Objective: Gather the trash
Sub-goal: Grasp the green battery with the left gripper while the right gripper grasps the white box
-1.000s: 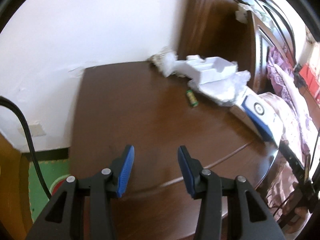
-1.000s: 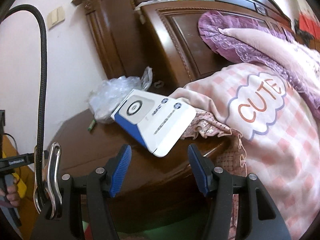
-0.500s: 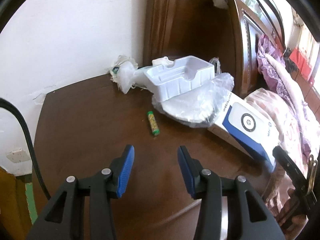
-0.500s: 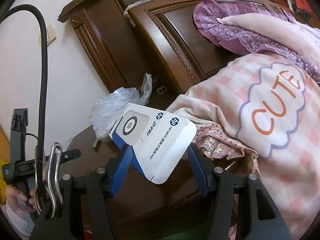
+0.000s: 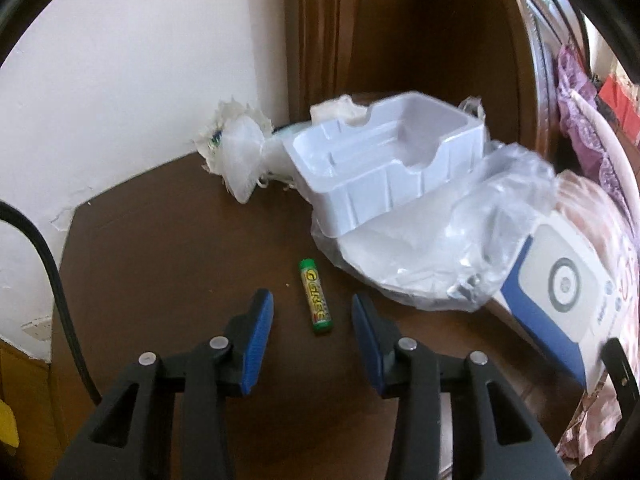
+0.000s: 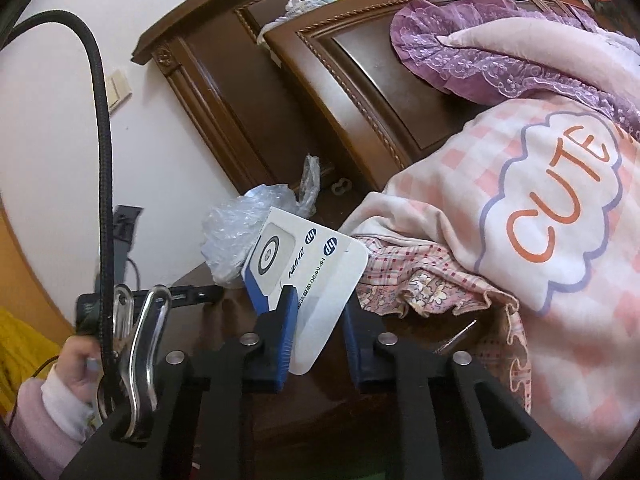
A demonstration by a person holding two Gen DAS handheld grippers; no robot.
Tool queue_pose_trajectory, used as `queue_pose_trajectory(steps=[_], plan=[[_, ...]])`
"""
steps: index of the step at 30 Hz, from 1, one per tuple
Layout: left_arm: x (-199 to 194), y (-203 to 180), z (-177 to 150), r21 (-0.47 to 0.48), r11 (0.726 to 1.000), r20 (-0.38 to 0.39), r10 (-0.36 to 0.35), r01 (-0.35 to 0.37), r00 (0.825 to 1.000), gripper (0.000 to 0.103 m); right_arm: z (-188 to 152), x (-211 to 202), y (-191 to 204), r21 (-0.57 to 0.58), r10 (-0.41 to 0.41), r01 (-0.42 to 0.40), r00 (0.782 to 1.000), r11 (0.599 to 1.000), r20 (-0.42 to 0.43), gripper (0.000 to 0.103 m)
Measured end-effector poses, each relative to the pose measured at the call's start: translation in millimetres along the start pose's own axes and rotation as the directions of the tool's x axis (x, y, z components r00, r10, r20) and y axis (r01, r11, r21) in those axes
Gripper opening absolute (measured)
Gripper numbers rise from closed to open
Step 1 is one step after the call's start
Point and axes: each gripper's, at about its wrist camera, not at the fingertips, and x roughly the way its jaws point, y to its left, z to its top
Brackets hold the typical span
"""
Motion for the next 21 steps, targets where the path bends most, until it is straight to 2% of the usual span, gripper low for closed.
queue_pose_trajectory(steps=[2, 7, 8, 15, 21], plan=[[1, 0, 1, -0.007, 1.000, 0.009, 0.001, -0.001, 1.000, 0.041, 0, -2, 0, 0.001, 0.024, -0.024, 1.000, 1.000, 0.004, 0.018], [2, 2, 2, -0.014, 1.000, 0.010, -0.012, 0.012, 1.000, 0.012, -2, -8, 7, -0.033, 0.028, -0.028, 0.999, 0.999, 0.019, 0.009], [2, 2, 2, -0.015, 1.000, 0.007, -0.016, 0.016, 1.000, 0.010, -2, -9, 8, -0.035, 0.029, -0.029, 0.999, 0.999, 0.020, 0.009], [-9, 14, -10, -0.073, 0.996, 0.002, -0.047, 0.047, 0.999, 0.010, -5, -14, 10, -0.056, 0.027, -0.025, 0.999, 0.998, 0.027, 0.009], [-39, 29, -39, -0.090, 0.993, 0.042, -0.073, 0.077, 0.996, 0.010, -6, -13, 12, -0.073, -0.002, 0.004, 1.000, 0.997, 0.027, 0.011]])
